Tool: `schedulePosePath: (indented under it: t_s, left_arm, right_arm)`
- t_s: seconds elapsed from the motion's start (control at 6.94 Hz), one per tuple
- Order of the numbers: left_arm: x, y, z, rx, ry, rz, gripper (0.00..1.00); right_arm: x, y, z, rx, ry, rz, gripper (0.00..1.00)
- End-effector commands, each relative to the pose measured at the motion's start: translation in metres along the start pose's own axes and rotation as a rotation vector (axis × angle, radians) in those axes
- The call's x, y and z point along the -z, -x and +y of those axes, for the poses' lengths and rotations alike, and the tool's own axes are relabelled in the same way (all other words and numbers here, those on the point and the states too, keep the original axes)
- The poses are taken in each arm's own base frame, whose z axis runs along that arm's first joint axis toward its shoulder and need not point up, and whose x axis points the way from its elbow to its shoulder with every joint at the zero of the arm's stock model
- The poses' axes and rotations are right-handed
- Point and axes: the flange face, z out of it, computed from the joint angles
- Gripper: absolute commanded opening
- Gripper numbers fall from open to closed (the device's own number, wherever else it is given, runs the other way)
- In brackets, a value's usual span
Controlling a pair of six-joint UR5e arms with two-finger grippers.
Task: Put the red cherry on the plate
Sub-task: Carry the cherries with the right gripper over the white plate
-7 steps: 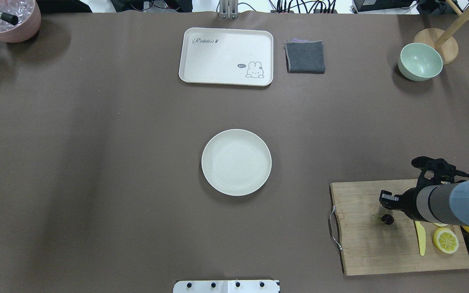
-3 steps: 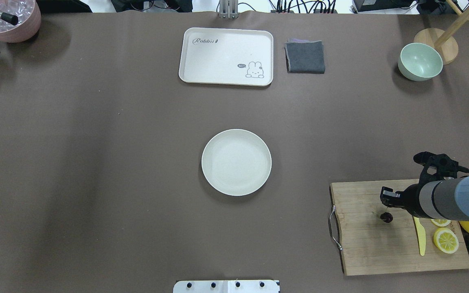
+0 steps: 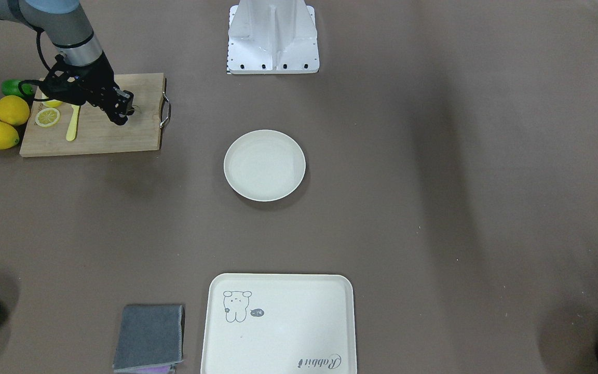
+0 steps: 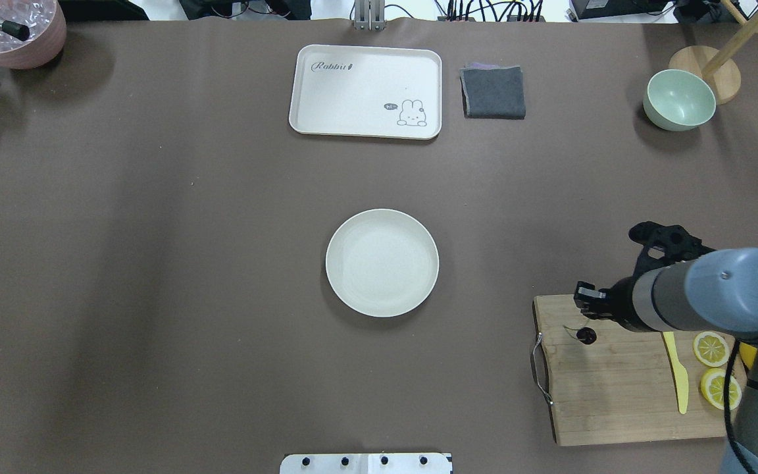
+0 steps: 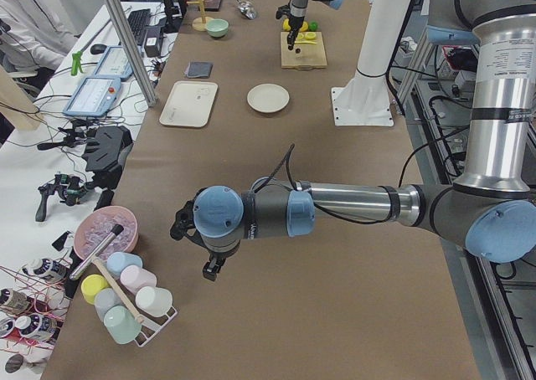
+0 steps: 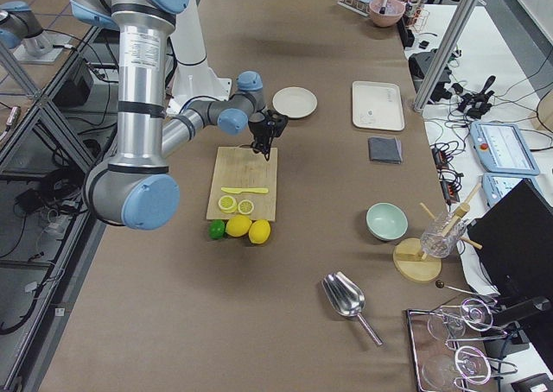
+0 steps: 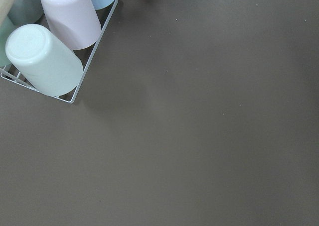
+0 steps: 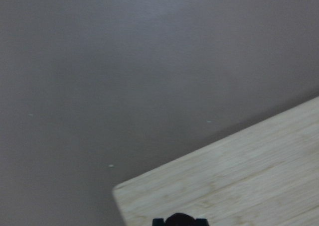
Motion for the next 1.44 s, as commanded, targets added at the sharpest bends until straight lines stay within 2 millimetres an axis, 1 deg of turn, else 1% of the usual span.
schedulePosePath:
  t_s: [0.0,0.14,0.43,0.58,0.72,0.86,1.01,1.15,1.3]
  left_arm:
    - [-0.001,0.001,0.000,0.002,0.001,0.001,0.99]
    - [-0.001,0.001,0.000,0.002,0.001,0.001,0.99]
    - [-0.001,0.000,0.000,0.001,0.002,0.001,0.99]
    - [-0.001,0.000,0.000,0.003,0.002,0.001,0.99]
    - [-0.001,0.000,0.000,0.001,0.002,0.001,0.99]
    - [-0.001,0.000,0.000,0.003,0.002,0.001,0.99]
    - [-0.002,0.001,0.000,0.004,0.005,0.003,0.99]
    - [-0.003,0.001,0.001,0.004,0.006,0.003,0.99]
    - [-0.006,0.004,0.002,0.012,0.011,0.006,0.99]
  right_arm:
    - [0.046,0.131,0.012,-0.014,0.000,0.036,0.00]
    - [0.043,0.167,0.013,-0.017,0.005,0.023,0.00]
    - [0.031,0.255,0.013,-0.049,0.005,0.014,0.00]
    - [0.026,0.294,0.012,-0.088,0.003,0.021,0.00]
    - [0.023,0.305,0.011,-0.086,0.002,0.024,0.39]
    - [0.021,0.305,0.010,-0.076,0.003,0.012,0.99]
    - [0.022,0.305,0.010,-0.063,0.004,0.010,1.00]
    - [0.028,0.301,0.002,-0.069,0.019,0.007,1.00]
    - [0.041,0.281,-0.013,-0.063,0.039,-0.006,1.00]
